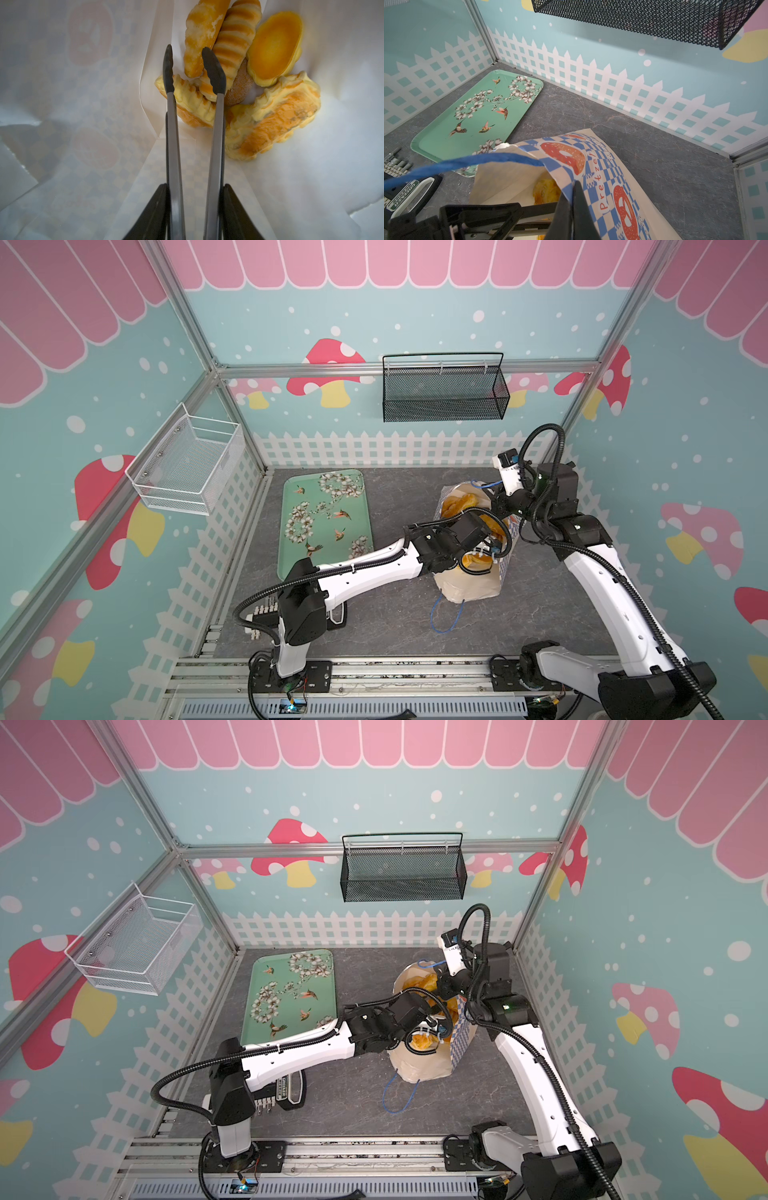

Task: Take the fake bread out of the paper bag
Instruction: 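Close the tongs around a yellow fake bread inside the bag with the left gripper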

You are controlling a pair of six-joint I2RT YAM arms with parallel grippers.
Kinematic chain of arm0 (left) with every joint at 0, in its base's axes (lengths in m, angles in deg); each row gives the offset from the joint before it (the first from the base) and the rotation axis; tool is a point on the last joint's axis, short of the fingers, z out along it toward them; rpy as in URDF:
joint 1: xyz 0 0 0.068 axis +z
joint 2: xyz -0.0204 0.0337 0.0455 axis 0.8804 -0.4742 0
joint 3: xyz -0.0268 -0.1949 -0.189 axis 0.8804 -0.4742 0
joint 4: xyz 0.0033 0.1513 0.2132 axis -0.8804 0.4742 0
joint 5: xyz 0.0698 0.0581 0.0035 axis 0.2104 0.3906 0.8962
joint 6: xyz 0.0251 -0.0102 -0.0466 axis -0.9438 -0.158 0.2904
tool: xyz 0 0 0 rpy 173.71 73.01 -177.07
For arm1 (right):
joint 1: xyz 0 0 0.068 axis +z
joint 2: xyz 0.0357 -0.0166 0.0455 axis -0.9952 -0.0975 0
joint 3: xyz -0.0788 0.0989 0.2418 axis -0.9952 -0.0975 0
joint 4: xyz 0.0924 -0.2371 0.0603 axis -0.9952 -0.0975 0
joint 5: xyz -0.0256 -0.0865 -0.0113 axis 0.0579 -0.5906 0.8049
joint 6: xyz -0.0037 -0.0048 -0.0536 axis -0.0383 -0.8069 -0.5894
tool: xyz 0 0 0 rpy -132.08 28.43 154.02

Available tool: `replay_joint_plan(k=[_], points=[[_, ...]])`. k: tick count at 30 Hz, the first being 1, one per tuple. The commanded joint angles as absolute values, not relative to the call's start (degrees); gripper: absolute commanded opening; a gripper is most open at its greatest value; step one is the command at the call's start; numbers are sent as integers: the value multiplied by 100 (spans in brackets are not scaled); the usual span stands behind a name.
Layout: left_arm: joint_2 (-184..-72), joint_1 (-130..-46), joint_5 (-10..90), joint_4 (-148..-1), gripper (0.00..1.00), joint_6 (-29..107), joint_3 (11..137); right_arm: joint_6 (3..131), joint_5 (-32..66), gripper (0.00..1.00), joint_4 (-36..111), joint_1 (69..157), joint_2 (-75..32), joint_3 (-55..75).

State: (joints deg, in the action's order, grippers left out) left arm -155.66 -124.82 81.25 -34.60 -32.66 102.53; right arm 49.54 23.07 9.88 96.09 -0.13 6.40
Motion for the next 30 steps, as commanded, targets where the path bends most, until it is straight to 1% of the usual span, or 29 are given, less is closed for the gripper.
replay_joint_plan(k=[1,9,16,30], points=[[-15314,-12506,8027,-3578,39,-3487,10198,4853,2442,0,967,9636,19,823],[-15226,-12550,7962,-3573,40,-3524,10163,4821,2457,0,940,9638,-38,833],[-15208,-12561,7686,-3582,40,-3366,10285,4711,2535,0,907,9636,-20,838],[-15662,-12502,7689,-3696,40,-3380,10628,4559,2854,0,773,9636,-40,900]])
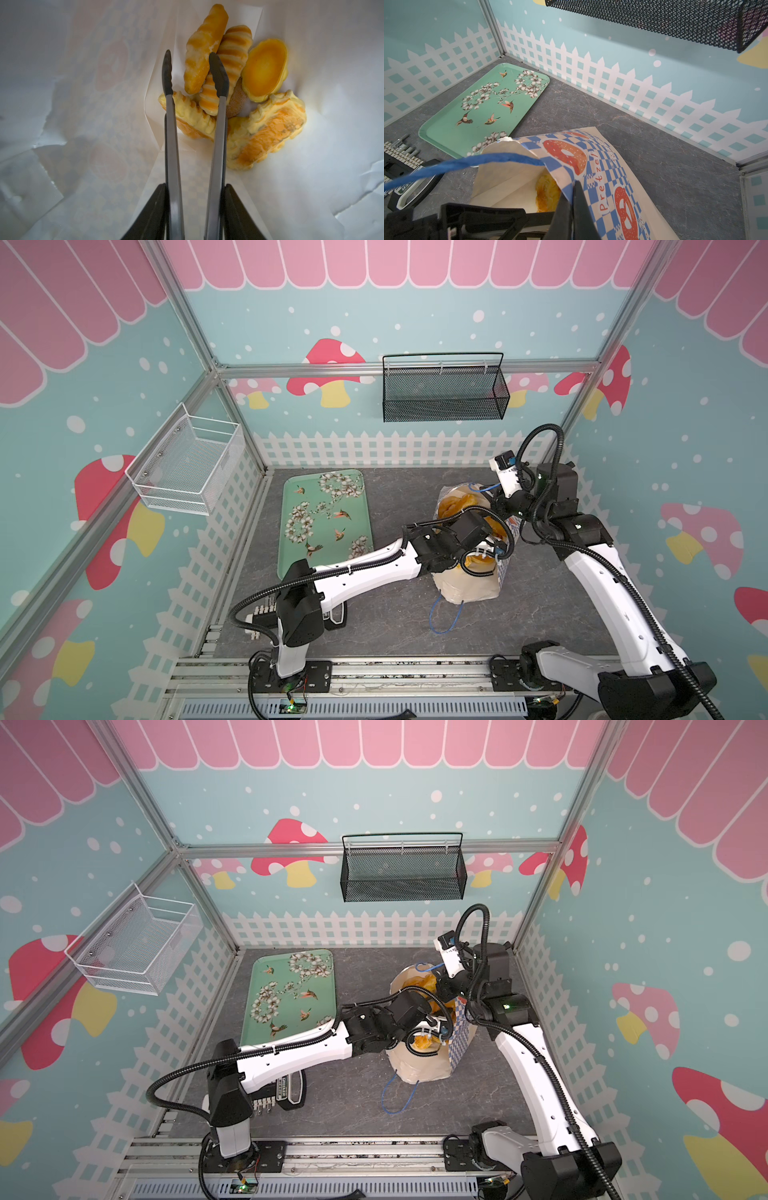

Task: Take the fake bread out of the paper bag
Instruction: 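Close the tongs around a yellow fake bread inside the bag with the left gripper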

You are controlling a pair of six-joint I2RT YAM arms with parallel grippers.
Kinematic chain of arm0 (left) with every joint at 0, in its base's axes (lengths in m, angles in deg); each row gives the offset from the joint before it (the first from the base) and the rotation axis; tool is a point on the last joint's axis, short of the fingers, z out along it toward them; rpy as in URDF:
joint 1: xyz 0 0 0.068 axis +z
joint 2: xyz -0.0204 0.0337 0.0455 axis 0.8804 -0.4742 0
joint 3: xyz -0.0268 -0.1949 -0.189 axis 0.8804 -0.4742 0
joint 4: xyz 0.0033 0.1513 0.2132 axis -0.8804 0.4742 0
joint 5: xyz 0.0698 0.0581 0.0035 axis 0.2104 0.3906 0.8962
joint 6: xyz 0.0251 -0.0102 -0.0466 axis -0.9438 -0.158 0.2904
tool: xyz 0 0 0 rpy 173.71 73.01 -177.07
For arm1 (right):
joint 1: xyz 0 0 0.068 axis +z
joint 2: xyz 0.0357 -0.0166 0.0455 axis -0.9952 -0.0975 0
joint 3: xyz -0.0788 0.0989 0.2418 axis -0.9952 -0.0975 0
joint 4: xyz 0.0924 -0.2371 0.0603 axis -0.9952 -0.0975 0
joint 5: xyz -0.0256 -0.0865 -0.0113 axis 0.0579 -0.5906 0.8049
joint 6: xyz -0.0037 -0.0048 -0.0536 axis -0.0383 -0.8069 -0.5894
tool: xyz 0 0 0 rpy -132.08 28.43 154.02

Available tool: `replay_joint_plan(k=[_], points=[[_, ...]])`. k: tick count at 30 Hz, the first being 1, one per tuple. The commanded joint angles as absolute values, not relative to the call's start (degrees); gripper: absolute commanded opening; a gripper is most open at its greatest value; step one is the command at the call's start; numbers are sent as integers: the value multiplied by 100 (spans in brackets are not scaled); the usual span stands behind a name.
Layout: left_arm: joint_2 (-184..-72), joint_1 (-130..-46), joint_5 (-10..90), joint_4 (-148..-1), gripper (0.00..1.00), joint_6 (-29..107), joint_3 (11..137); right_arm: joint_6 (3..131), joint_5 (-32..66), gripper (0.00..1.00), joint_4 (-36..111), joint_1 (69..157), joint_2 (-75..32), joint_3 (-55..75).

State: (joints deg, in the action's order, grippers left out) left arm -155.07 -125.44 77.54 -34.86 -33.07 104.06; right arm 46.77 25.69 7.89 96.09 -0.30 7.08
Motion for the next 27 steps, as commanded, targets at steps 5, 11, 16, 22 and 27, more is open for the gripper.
replay_joint_plan(k=[5,11,16,22,27], points=[[-15659,-12497,7539,-3667,41,-3375,10581,4526,2862,0,713,9636,-75,943],[-15660,-12480,7466,-3602,42,-3308,10513,4485,2846,0,684,9636,-92,954],[-15667,-12462,7452,-3471,42,-3257,10548,4446,2831,0,650,9636,-119,982],[-15609,-12402,7450,-3414,42,-3196,10545,4414,2805,0,604,9637,-119,992],[-15777,-12332,7495,-3378,42,-3206,10685,4444,2859,0,606,9638,-128,1017]])
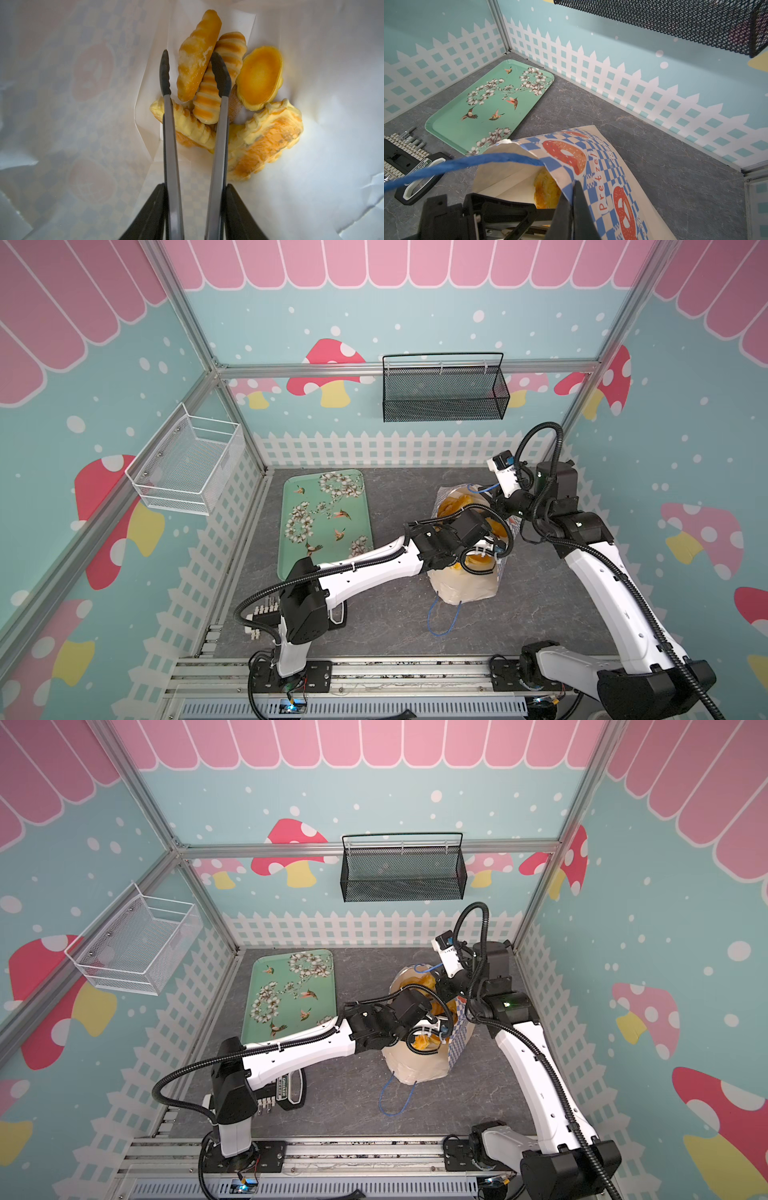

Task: Take the fake bread out of the paper bag
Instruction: 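Close the tongs around a yellow fake bread inside the bag with the left gripper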

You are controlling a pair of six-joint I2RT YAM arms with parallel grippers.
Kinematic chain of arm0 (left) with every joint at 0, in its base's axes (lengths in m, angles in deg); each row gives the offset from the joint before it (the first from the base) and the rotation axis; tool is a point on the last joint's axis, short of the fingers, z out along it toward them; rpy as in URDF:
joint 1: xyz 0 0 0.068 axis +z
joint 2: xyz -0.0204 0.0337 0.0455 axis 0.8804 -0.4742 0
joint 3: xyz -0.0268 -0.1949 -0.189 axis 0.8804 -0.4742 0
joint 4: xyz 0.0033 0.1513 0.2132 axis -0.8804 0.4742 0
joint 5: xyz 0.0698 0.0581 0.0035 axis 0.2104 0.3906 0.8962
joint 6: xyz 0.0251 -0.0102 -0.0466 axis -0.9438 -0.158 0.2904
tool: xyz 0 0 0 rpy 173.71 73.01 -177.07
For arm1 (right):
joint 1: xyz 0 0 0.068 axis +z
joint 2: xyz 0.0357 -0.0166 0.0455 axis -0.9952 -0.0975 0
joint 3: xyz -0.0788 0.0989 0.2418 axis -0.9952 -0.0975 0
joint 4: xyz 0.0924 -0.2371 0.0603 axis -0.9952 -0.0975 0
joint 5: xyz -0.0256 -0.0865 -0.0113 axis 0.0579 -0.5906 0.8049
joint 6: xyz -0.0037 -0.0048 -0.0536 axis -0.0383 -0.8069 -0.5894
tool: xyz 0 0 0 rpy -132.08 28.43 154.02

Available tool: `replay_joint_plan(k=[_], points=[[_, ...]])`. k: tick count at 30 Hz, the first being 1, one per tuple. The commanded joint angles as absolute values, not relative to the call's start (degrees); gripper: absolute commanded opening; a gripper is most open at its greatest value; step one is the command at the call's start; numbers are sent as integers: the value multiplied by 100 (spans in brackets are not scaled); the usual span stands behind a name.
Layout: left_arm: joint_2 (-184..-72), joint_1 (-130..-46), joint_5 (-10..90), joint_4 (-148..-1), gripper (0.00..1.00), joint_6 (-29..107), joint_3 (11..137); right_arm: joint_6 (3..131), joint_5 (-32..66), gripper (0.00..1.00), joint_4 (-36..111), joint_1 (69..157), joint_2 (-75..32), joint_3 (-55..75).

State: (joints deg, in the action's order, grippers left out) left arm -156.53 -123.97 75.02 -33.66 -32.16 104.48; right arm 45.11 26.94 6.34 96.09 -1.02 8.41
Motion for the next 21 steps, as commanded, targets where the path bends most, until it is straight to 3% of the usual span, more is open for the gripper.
replay_joint_plan(k=[1,11,16,21], points=[[-15819,-12320,7480,-3376,42,-3194,10719,4441,2859,0,597,9636,-119,1010],[-16110,-12260,7407,-3345,39,-3217,11003,4413,2848,0,544,9644,-109,1019],[-15928,-12268,7295,-3337,16,-3227,10920,4400,2755,0,553,9644,-110,1000],[-15685,-12293,7326,-3345,9,-3260,10759,4418,2645,0,578,9644,-115,964]])
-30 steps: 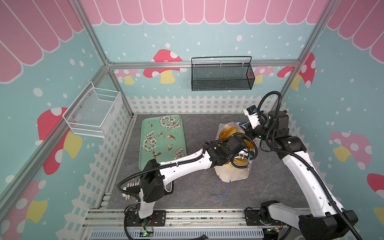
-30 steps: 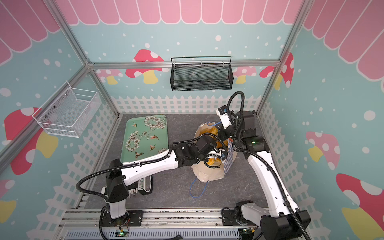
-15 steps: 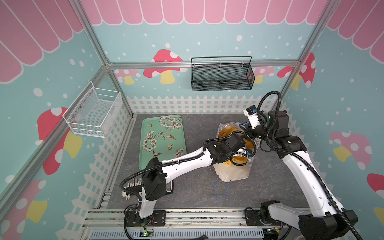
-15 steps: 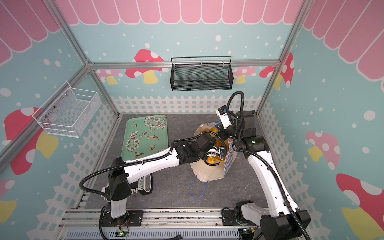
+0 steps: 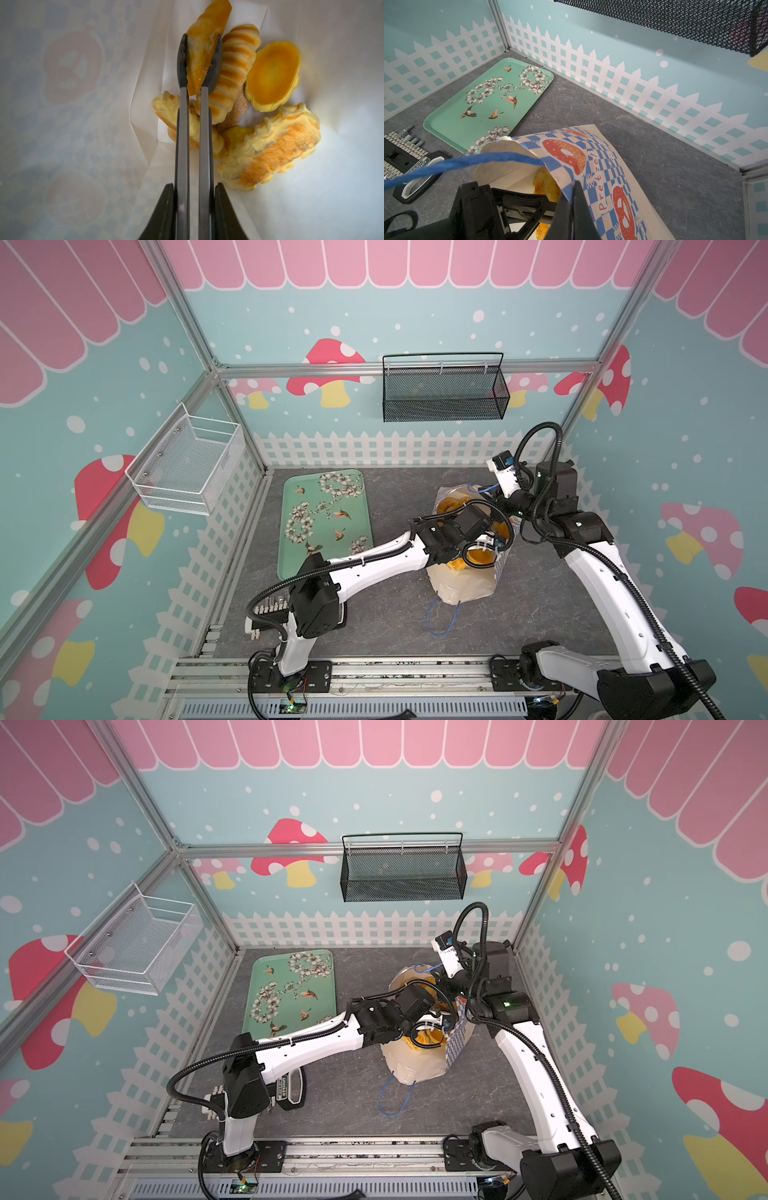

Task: Take the fake bread out of the paper bag
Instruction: 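Close the tongs around a yellow fake bread inside the bag with the left gripper, then pull the tongs holding the bread out of the bag toward the green tray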

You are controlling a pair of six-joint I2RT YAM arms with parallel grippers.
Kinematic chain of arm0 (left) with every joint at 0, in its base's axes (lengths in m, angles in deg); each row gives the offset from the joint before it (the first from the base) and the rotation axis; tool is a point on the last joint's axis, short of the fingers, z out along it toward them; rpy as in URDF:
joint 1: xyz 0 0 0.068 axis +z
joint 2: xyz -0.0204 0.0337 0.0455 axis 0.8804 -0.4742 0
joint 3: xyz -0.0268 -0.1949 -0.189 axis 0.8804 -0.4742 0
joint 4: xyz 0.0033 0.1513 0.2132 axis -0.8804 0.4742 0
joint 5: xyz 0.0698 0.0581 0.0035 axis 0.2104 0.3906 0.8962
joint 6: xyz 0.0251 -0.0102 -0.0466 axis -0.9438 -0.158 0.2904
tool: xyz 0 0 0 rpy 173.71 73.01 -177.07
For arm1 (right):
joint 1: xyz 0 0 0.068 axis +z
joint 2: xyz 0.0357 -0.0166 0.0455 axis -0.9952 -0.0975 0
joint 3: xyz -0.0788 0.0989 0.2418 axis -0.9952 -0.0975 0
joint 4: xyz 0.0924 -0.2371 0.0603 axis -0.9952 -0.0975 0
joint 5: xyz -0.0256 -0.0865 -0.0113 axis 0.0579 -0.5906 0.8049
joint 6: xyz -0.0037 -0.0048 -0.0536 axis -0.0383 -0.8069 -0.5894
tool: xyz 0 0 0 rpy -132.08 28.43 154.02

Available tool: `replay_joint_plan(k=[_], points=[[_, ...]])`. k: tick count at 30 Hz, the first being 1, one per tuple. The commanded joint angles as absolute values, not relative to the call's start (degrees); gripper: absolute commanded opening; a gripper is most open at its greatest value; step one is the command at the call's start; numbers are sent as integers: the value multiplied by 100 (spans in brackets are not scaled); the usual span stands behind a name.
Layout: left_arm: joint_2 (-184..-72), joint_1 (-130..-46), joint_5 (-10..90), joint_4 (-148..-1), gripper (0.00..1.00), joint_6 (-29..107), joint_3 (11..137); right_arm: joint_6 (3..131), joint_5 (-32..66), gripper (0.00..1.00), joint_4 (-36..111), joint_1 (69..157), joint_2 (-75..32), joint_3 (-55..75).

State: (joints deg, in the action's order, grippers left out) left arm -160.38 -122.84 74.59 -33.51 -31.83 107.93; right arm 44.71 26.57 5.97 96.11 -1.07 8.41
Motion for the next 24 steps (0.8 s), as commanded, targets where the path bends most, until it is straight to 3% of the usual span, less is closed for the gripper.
replay_joint_plan(k=[1,15,24], points=[[-15645,-12297,7344,-3354,8,-3267,10736,4422,2628,0,586,9644,-119,952],[-14518,-12584,7830,-3409,0,-3263,10039,4778,1640,0,888,9641,87,818],[-13330,-13170,8824,-3412,0,-2877,8881,5032,1159,0,1075,9642,155,732]])
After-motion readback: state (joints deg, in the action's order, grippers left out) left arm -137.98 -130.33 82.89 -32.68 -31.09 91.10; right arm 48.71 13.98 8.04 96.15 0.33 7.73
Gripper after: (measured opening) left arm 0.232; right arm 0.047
